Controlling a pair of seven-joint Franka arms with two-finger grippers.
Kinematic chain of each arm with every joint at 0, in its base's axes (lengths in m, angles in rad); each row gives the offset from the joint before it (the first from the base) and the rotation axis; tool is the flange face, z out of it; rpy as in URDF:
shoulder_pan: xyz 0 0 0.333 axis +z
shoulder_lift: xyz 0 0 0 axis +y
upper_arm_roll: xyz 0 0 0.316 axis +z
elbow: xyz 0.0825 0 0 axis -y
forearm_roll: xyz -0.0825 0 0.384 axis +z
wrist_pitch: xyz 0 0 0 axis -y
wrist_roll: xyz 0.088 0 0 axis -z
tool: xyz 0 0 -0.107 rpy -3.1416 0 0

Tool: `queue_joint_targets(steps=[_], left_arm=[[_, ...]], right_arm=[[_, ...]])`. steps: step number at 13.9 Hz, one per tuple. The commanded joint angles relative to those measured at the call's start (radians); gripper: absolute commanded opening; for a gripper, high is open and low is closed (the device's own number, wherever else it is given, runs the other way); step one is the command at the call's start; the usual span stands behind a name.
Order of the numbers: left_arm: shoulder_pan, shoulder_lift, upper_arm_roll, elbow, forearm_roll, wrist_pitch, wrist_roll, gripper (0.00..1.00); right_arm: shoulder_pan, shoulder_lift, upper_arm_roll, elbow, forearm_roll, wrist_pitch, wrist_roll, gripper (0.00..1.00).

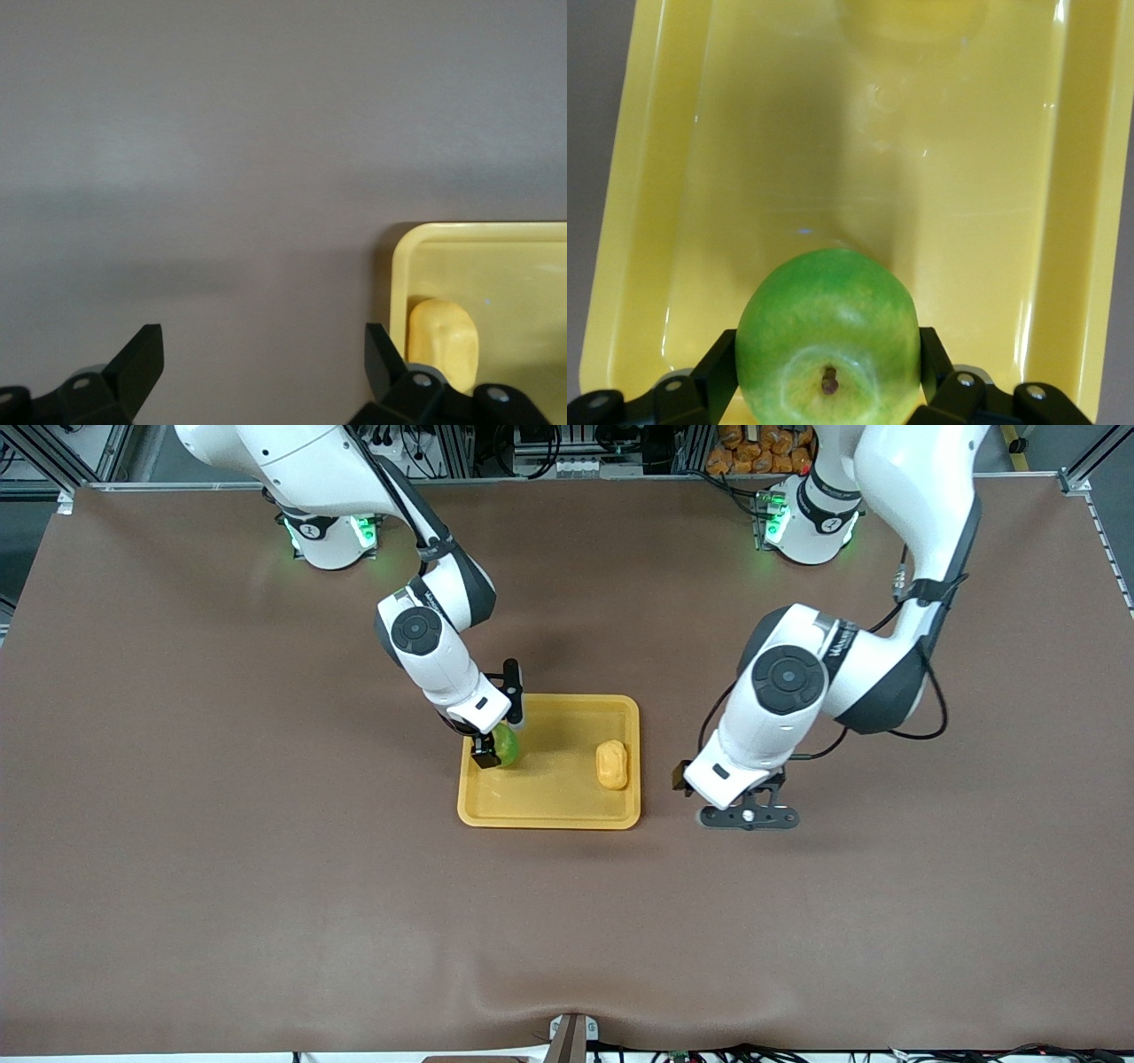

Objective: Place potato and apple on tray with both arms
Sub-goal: 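Open the left gripper and withdraw while the right gripper lowers the apple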

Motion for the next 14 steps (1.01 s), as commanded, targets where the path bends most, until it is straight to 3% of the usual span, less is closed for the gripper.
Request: queue_joint_targets(steps=[1,2,3,7,11,14], left_arm=[[0.045,-0.083,-0.009,-0.017,0.019,-0.067,0.051,1.00],[0.057,-0.108,-0.009,-0.017,0.017,-0.107,0.079,1.00],[0.079,-0.137,-0.009,-0.017,0.017,-0.151,0.116,1.00],[0.179,-0.220,-0.012,-0.015,-0.001,-0.244,0.258,1.00],[0.206,-0.287,-0.006,-0.015,0.010,-0.308,0.294,1.00],[0.266,-0.327,-0.009,-0.015,0.002,-0.340,0.370,1.00]], right_arm=[[-0.002,-0.010,-0.002,-0.012,-0.012,0.019,-0.020,0.18],[-0.002,-0.010,-0.002,-0.012,-0.012,0.024,-0.023,0.92],[-0.002,-0.008,-0.002,-0.012,-0.012,0.037,-0.035,1.00],[-0.003,-0.010,-0.002,-0.012,-0.012,0.042,-0.049,1.00],[-0.019,-0.030,-0.002,-0.013,-0.010,0.027,-0.045,1.00],[-0.048,-0.080,-0.002,-0.010,-0.010,-0.088,-0.043,1.00]])
